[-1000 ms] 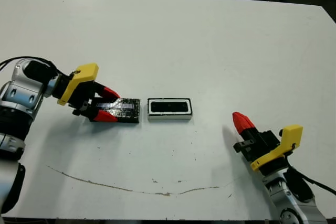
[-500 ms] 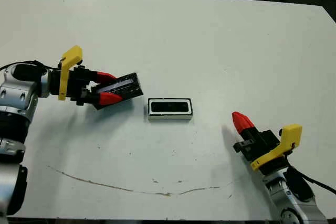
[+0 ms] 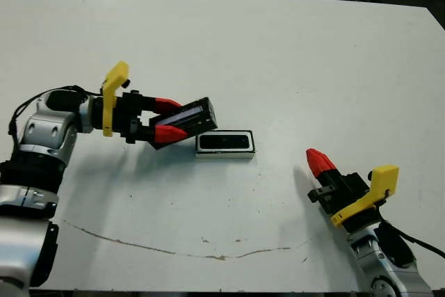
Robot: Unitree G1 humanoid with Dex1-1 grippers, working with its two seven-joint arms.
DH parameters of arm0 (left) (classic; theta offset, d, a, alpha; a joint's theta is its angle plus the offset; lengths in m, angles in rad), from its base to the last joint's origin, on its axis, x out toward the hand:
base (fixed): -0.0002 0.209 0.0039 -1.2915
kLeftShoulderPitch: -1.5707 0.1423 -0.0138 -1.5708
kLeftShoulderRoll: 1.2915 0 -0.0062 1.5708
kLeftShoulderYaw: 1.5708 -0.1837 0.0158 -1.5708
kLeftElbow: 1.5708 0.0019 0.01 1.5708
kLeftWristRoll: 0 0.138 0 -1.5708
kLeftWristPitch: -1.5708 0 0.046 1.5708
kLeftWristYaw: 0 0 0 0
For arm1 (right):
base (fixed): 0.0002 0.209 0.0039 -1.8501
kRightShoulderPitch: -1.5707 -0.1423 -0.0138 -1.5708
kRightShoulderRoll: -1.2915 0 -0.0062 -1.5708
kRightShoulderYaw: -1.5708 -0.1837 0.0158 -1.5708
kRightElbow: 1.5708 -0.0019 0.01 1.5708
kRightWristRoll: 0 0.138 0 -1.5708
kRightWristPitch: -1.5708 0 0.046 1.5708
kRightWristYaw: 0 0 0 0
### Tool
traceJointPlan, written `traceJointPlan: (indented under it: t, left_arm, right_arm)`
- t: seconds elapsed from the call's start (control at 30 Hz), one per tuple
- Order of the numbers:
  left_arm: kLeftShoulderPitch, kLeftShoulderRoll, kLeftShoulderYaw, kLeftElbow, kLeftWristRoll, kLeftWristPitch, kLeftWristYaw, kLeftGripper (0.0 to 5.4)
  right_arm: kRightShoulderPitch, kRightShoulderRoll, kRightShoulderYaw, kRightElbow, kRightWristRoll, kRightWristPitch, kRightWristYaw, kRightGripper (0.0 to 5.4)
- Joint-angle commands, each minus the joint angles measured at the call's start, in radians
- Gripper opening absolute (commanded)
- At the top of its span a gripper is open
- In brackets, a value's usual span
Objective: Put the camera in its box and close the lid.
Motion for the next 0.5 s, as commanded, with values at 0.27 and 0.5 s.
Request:
traceJointPlan:
  t: [0.27, 0.5]
  left_arm:
    - [0.003, -0.022, -0.047, 0.035, 0.041, 0.010, 0.001, 3.16]
    - [0.033, -0.031, -0.063, -0.008, 0.064, 0.002, 0.050, 3.16]
  right_arm:
    - [0.011, -0.014, -0.005, -0.007, 0.000, 0.006, -0.003, 0.00]
    - [0.012, -0.011, -0.005, -0.004, 0.007, 0.012, -0.005, 0.00]
